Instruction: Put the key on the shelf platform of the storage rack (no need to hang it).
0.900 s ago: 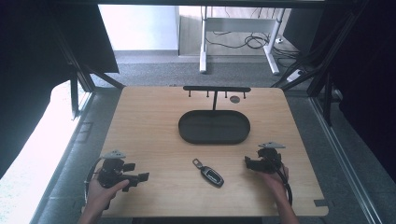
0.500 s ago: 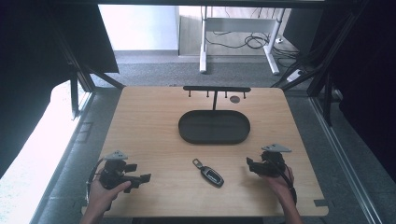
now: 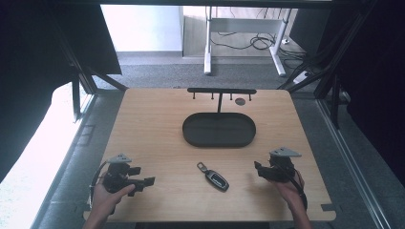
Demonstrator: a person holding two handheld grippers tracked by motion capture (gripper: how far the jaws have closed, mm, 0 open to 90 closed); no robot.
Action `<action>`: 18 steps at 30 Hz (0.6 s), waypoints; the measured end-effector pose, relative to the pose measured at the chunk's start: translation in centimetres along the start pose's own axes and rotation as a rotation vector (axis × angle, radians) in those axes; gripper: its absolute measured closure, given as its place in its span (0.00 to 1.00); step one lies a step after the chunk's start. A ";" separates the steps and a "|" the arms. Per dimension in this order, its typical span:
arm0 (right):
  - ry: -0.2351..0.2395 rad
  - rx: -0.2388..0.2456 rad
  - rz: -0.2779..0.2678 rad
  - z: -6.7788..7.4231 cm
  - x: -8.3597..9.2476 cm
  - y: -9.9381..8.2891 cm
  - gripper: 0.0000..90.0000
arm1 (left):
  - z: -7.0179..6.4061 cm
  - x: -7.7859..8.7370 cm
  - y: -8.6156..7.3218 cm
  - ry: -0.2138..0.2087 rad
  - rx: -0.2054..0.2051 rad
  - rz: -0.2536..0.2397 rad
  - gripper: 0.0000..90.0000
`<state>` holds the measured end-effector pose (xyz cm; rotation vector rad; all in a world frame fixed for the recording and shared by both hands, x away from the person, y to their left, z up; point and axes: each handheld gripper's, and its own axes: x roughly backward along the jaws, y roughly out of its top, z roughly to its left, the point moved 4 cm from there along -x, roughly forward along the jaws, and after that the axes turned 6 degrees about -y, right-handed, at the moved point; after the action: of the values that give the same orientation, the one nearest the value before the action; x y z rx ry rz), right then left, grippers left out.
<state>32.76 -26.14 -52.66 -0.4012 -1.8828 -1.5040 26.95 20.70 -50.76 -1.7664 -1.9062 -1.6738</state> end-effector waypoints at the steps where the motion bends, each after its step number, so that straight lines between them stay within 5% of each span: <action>1: 0.002 0.003 -0.001 0.0 0.0 0.1 0.34 | 0.0 0.0 0.0 0.000 0.000 0.000 0.22; 10: 0.022 0.016 0.036 0.1 0.7 1.7 0.32 | -0.1 0.4 0.2 0.011 -0.002 -0.012 0.22; 18: 0.090 0.096 0.078 1.4 2.0 3.6 0.32 | -0.2 0.1 0.2 0.002 -0.010 -0.003 0.22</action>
<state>33.10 -24.12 -48.86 -0.3531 -1.8396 -1.3527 26.98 20.57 -50.48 -1.7650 -1.9038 -1.6883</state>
